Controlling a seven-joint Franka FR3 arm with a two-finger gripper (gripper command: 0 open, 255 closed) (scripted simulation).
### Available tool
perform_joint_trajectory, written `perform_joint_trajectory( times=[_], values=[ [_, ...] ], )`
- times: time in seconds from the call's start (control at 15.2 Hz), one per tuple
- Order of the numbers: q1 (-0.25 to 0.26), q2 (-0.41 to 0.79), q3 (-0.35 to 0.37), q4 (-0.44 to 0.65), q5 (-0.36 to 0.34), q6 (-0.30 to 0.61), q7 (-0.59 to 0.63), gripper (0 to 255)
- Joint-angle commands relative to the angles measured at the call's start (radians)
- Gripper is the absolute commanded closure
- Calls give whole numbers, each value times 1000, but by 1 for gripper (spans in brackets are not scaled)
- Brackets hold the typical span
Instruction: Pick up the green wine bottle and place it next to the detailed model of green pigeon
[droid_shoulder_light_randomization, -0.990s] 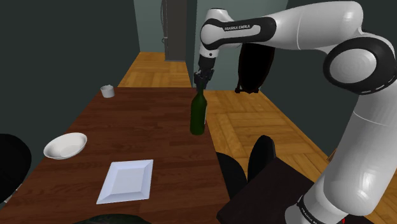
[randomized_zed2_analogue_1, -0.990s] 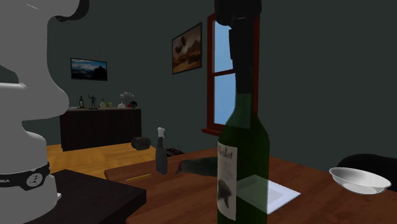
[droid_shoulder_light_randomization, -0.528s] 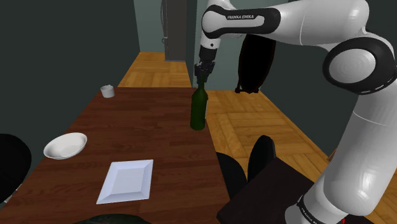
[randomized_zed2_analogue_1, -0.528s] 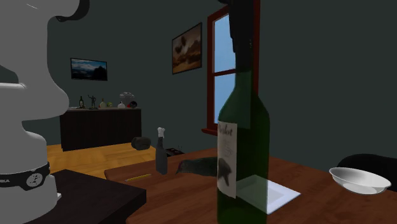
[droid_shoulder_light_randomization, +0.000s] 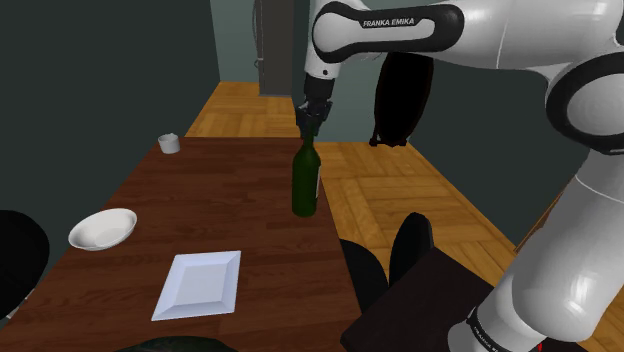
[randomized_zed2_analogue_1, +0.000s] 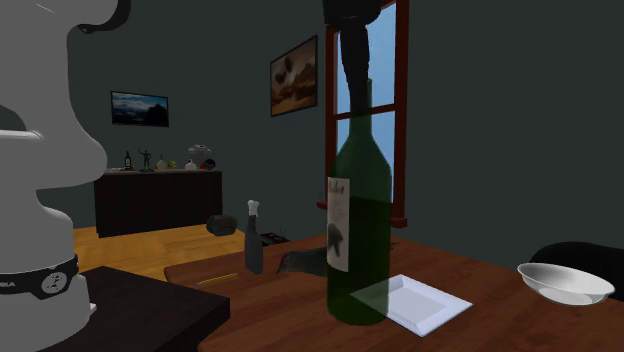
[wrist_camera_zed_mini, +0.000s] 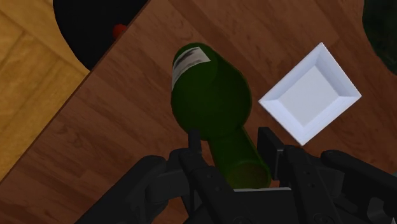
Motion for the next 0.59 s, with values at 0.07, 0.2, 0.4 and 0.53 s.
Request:
perform_joint_trajectory(
  times=[0.07,0.2,0.4,0.53],
  values=[
    [33,-53,29,-61,-2,13,63,255],
    [54,-82,50,-96,-3,21,105,255],
    [86,-117,84,-138,-3,32,170,255],
    [107,-136,107,-159,-3,37,215,255]
  ],
)
